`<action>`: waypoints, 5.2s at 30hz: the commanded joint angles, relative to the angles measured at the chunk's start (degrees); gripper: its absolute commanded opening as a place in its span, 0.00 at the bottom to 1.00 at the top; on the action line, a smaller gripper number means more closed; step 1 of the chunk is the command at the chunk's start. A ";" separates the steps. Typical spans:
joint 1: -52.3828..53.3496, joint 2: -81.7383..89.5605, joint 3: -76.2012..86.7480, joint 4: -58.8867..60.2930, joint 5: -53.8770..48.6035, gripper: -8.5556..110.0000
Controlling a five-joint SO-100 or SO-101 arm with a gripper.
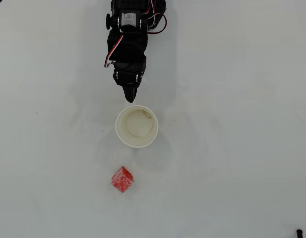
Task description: Grasp a red cube and put it in the cup.
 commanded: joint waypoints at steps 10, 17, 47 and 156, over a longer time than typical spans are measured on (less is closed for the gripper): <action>0.26 1.14 4.31 0.26 0.53 0.07; 0.70 1.05 4.31 -0.26 0.53 0.07; 16.17 -35.51 -24.26 -11.51 -14.85 0.08; 2.72 -99.23 -85.08 -13.45 -81.91 0.08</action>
